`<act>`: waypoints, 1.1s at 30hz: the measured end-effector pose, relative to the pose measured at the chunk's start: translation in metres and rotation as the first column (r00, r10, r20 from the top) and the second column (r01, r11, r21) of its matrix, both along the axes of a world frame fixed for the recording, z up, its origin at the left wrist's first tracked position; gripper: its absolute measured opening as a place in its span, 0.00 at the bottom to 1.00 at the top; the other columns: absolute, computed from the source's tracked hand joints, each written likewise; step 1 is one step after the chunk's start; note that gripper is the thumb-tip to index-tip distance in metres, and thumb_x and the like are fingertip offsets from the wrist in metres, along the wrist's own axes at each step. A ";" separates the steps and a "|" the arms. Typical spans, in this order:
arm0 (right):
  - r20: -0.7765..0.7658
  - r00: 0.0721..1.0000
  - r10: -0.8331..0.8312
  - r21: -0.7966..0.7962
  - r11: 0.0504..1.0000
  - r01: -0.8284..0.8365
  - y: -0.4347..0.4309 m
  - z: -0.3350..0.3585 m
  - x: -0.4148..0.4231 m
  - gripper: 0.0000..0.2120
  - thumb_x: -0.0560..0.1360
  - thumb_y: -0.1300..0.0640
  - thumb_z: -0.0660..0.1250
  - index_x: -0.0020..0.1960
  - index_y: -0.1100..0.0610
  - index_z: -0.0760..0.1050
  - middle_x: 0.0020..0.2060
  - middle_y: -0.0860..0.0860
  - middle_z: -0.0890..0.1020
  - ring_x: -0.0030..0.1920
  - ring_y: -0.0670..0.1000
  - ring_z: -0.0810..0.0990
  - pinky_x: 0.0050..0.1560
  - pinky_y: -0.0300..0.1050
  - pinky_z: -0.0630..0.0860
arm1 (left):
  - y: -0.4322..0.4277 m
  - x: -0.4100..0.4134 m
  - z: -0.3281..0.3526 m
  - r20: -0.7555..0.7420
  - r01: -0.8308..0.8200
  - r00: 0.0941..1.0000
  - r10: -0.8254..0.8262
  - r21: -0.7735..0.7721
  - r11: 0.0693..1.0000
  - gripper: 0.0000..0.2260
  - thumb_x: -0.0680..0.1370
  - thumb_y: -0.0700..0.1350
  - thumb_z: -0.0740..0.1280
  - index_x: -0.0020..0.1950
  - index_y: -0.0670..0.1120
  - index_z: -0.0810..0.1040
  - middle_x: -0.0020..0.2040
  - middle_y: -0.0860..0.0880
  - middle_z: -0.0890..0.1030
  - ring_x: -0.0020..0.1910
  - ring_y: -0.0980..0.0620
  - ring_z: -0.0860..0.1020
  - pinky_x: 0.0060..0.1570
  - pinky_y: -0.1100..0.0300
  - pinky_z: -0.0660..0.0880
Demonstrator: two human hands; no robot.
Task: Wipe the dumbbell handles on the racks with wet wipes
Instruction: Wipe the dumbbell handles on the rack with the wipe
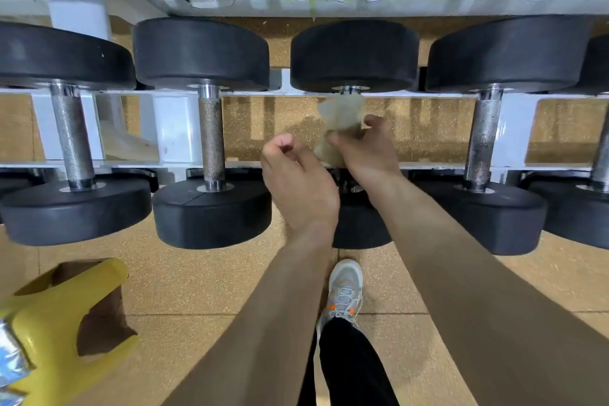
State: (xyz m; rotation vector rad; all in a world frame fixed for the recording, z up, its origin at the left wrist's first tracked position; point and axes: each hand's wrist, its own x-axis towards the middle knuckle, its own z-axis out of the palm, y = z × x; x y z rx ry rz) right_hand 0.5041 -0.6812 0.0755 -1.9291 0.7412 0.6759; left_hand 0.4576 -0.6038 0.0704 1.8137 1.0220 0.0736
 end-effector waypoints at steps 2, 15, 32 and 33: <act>-0.057 0.998 -0.040 0.132 0.990 0.047 0.004 -0.009 0.016 0.13 0.75 0.52 0.73 0.55 0.56 0.77 0.51 0.52 0.84 0.51 0.53 0.82 0.54 0.48 0.79 | -0.005 0.000 -0.005 -0.041 -0.015 0.999 0.016 0.015 1.000 0.05 0.83 0.47 0.61 0.57 0.51 0.73 0.56 0.52 0.78 0.55 0.51 0.78 0.57 0.53 0.75; -0.106 0.967 -0.231 0.499 0.829 0.252 -0.006 -0.029 0.035 0.07 0.76 0.53 0.74 0.45 0.56 0.81 0.36 0.50 0.84 0.39 0.52 0.83 0.44 0.47 0.80 | -0.005 -0.001 -0.003 -0.087 0.086 0.993 -0.085 0.005 0.996 0.11 0.79 0.57 0.54 0.55 0.56 0.71 0.53 0.58 0.76 0.51 0.52 0.77 0.55 0.45 0.75; -0.237 0.950 -0.204 0.581 0.753 0.307 -0.011 -0.038 0.051 0.17 0.67 0.53 0.80 0.51 0.60 0.83 0.49 0.59 0.85 0.51 0.60 0.85 0.59 0.55 0.81 | -0.005 0.001 0.000 -0.127 0.089 0.988 -0.092 -0.025 0.996 0.03 0.83 0.51 0.58 0.54 0.55 0.70 0.52 0.57 0.73 0.53 0.52 0.75 0.57 0.50 0.73; -0.256 0.944 -0.208 0.634 0.701 0.326 -0.012 -0.037 0.048 0.13 0.68 0.54 0.77 0.49 0.60 0.84 0.46 0.58 0.86 0.47 0.58 0.86 0.54 0.53 0.82 | -0.005 0.001 0.000 -0.123 0.093 0.988 -0.096 -0.030 0.995 0.03 0.83 0.51 0.58 0.54 0.55 0.70 0.52 0.57 0.73 0.53 0.53 0.74 0.57 0.52 0.72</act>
